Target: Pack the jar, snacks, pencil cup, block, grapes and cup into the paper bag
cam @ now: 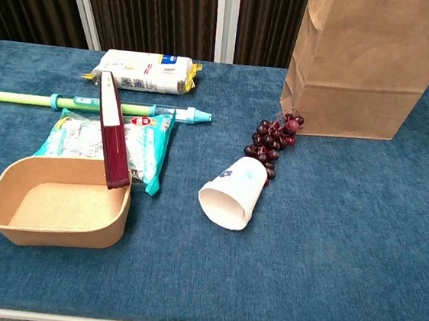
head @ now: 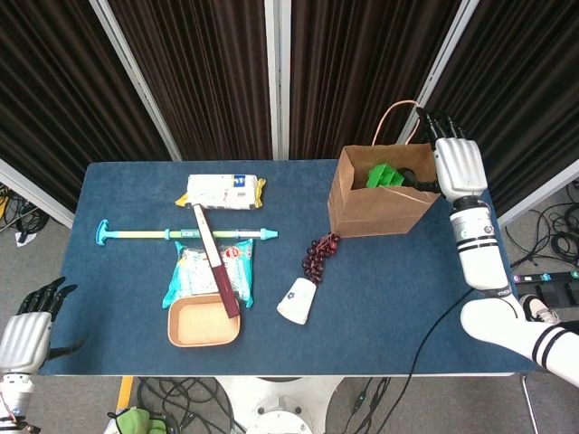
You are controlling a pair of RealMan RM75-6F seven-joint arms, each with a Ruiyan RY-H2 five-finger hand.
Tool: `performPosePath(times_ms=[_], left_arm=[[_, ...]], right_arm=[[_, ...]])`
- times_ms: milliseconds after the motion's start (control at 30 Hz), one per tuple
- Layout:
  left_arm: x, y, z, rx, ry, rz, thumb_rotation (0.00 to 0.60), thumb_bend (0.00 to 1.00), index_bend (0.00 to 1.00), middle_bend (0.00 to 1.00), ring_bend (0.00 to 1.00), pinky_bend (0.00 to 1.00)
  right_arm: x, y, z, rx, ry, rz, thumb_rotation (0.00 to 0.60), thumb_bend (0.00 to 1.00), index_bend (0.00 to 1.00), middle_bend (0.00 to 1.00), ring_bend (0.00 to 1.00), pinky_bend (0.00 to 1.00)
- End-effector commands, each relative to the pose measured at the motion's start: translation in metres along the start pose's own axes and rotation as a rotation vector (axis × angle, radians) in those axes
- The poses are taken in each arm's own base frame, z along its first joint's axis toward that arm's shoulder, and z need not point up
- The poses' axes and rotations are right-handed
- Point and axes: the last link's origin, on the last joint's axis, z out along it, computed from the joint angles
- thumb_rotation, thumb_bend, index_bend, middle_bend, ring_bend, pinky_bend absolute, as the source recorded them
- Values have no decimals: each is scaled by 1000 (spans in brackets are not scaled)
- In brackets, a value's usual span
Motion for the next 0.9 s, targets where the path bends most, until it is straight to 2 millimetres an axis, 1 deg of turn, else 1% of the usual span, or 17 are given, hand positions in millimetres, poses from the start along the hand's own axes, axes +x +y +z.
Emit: performPosePath(times_ms=[33,133,200,267,333,467,567,667,800,900], left_arm=[[0,0,0,-1,0,1,600,41,221,175,133,144],[0,0,0,0,0,3,600,42,221,175,133,144],[1,0,0,1,0,3,600,42,221,175,133,144],[1,1,-1,0,2,5,600,41,222,175,133,143],[1,1,0,-1,4,5,600,41,221,175,133,144],[1,1,-1,-2,6,4,600,42,221,175,133,144],[1,0,-2,2,6,2,600,40,221,175,133,144],[1,-1,-3,4,7,1,600,42,222,175,133,144],[0,-2,-4,10,5,-2,600,41,221,175,133,143],[-1,-3,-4,9,4,-4,600,41,221,175,133,143]], right_arm=[[12,-14,-9,79,63,84,600,138,0,149,4,137],[18,-37,-26,240,86,203,600,135,0,204,28,164],[20,-52,-43,375,74,277,600,135,8,228,56,198],[20,-63,-57,479,59,299,600,134,37,238,72,210],[16,-70,-67,542,44,286,600,134,67,251,87,212],[-3,-83,-86,623,-63,199,600,117,112,283,101,217],[-22,-87,-95,659,-139,85,600,102,129,291,104,220],[-42,-89,-97,679,-192,-41,600,92,159,310,134,250],[-66,-93,-95,659,-271,-108,600,85,166,314,136,268],[-86,-95,-89,642,-323,-186,600,75,166,308,136,268]])
